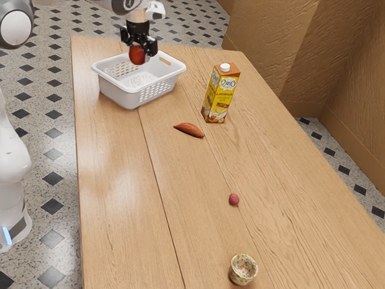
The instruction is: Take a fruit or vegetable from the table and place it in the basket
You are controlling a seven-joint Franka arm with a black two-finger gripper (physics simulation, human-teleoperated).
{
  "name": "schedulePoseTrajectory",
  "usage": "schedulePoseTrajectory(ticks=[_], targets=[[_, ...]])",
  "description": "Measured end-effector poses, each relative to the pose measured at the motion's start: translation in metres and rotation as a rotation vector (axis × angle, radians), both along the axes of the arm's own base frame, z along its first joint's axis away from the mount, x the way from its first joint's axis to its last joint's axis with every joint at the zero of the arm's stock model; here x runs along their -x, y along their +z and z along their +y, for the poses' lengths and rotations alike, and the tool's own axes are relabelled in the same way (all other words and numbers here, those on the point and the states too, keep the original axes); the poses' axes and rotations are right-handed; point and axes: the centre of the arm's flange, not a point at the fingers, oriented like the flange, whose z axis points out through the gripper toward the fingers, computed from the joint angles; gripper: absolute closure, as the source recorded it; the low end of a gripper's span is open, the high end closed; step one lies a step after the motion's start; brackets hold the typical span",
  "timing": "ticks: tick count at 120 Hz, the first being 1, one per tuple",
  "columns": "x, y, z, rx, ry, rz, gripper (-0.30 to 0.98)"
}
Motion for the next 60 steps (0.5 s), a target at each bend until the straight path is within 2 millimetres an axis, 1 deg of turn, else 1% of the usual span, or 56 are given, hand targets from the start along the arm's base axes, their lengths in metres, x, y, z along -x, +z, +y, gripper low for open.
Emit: schedulePoseTrajectory(ticks=[14, 37, 51, 60], targets=[[-0.001, -0.017, -0.001, 0.012, 0.002, 0.018, 0.26], [0.0, -0.033, -0.002, 0.024, 0.008, 0.032, 0.26], [0.007, -0.036, 0.004, 0.024, 0.026, 0.029, 0.26], [0.007, -0.038, 0.005, 0.025, 0.031, 0.031, 0.26]])
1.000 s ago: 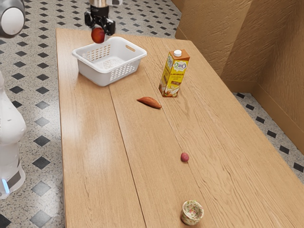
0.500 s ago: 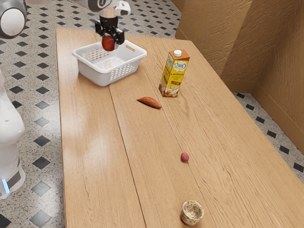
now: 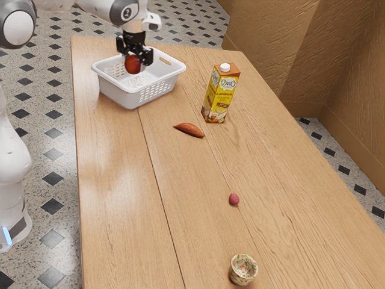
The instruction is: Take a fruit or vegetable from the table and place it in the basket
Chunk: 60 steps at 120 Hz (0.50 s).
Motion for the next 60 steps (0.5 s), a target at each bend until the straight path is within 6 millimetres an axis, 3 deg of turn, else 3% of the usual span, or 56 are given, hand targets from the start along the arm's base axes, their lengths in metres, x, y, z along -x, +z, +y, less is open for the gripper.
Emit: schedulePoseTrajectory(ticks=[14, 35, 38, 42, 45, 47, 49, 52, 54, 56, 60], targets=[[-0.001, -0.012, -0.003, 0.007, -0.003, 0.01, 0.24], [0.002, -0.01, -0.002, 0.011, 0.001, 0.007, 0.09], [0.002, 0.0, -0.002, 0.004, -0.001, -0.003, 0.08], [-0.002, 0.073, -0.007, -0.054, -0.019, -0.061, 0.06], [-0.009, 0.159, -0.031, -0.122, -0.057, -0.125, 0.06], [-0.012, 0.228, -0.064, -0.181, -0.101, -0.176, 0.05], [-0.011, 0.291, -0.112, -0.235, -0.162, -0.225, 0.05], [0.001, 0.358, -0.187, -0.289, -0.254, -0.279, 0.04], [0.01, 0.384, -0.233, -0.306, -0.316, -0.295, 0.04], [0.012, 0.396, -0.279, -0.297, -0.398, -0.3, 0.04], [-0.002, 0.388, -0.358, -0.234, -0.577, -0.268, 0.04]])
